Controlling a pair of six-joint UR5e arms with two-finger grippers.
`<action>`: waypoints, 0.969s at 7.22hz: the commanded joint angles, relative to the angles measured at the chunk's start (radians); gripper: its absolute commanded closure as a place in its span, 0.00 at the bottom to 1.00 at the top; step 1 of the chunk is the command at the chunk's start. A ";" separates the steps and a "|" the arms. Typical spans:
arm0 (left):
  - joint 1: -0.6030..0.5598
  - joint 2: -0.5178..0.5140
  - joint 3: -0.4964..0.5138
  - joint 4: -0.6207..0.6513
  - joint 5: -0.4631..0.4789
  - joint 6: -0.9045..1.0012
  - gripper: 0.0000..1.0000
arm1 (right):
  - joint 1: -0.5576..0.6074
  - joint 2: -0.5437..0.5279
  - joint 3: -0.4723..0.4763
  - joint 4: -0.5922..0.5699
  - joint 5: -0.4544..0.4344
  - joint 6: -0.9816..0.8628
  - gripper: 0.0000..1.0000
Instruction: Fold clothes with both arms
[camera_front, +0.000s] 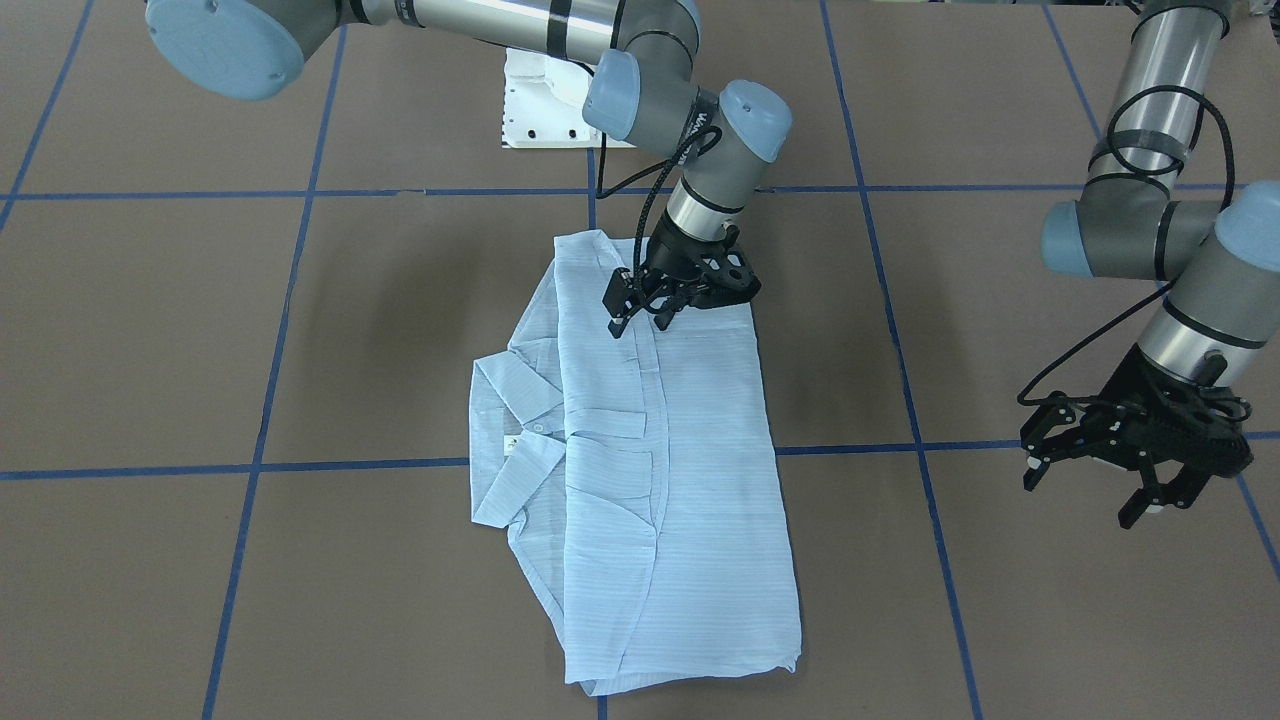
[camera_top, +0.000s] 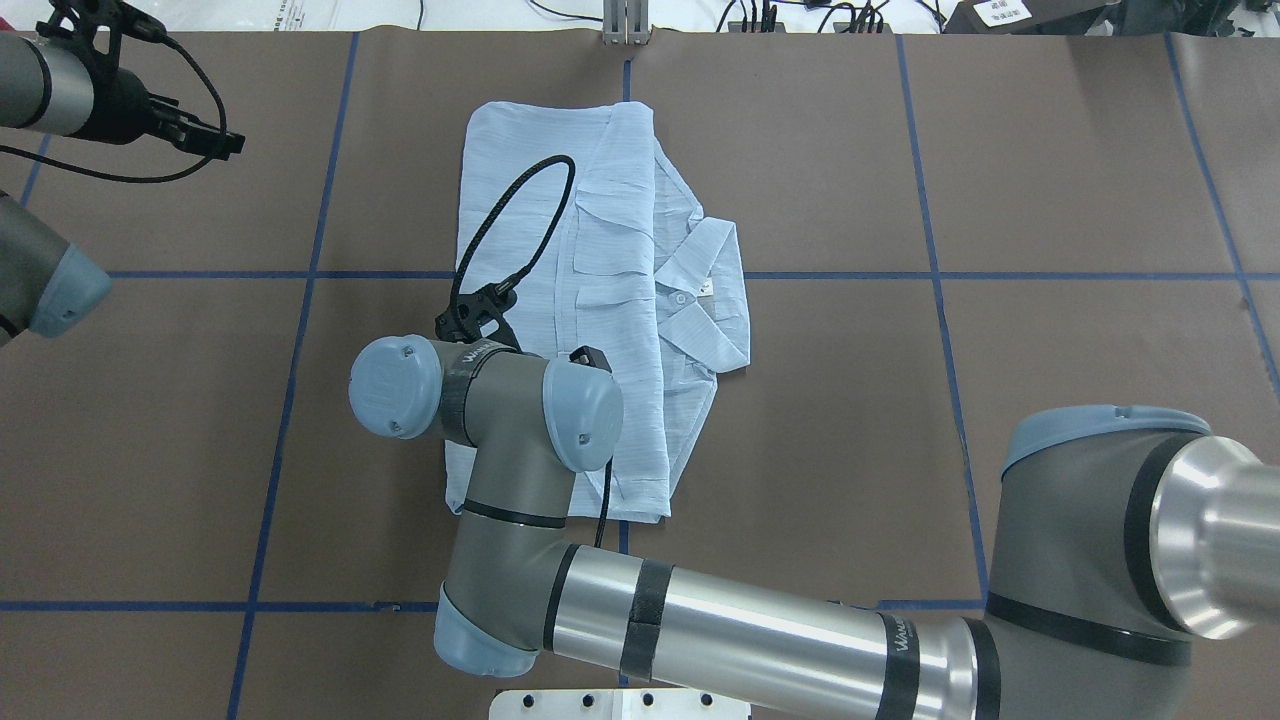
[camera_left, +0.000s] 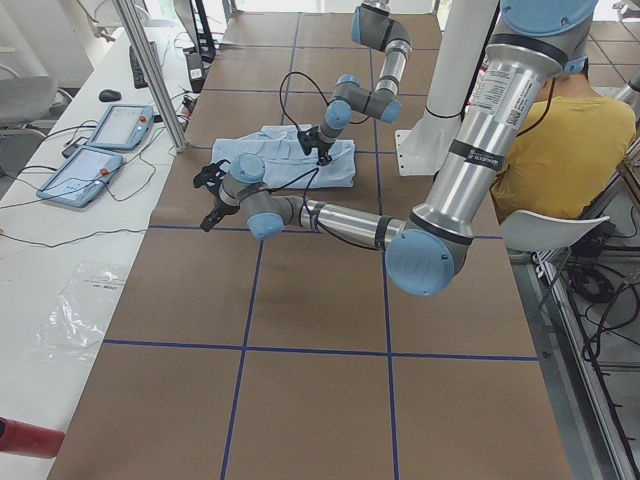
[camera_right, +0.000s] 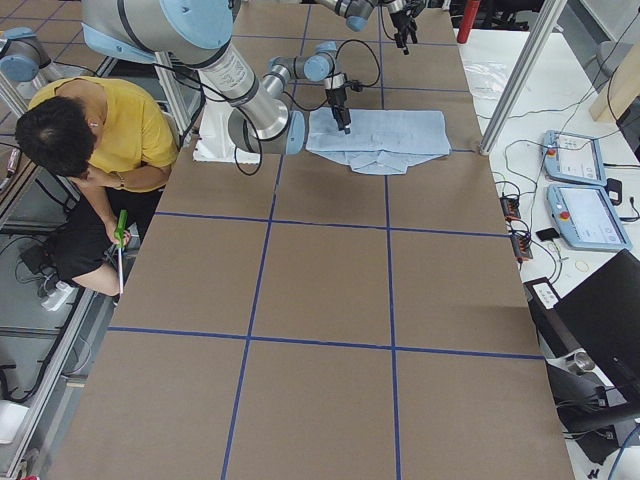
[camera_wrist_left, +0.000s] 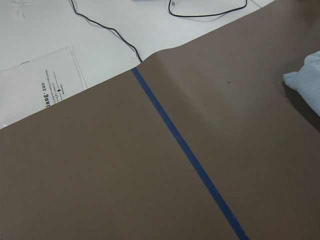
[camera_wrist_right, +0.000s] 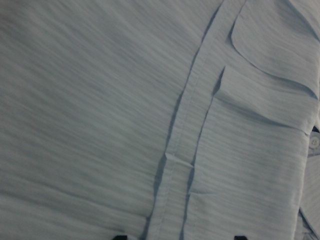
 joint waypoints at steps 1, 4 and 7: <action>0.000 0.000 0.000 0.000 0.000 0.000 0.00 | -0.006 0.006 -0.006 0.000 0.000 0.036 0.30; 0.000 0.001 0.000 0.000 0.000 -0.002 0.00 | -0.006 0.004 -0.017 -0.003 -0.003 0.012 0.71; 0.000 0.003 0.000 0.000 0.000 -0.005 0.00 | -0.003 0.006 -0.014 -0.004 -0.003 -0.016 0.81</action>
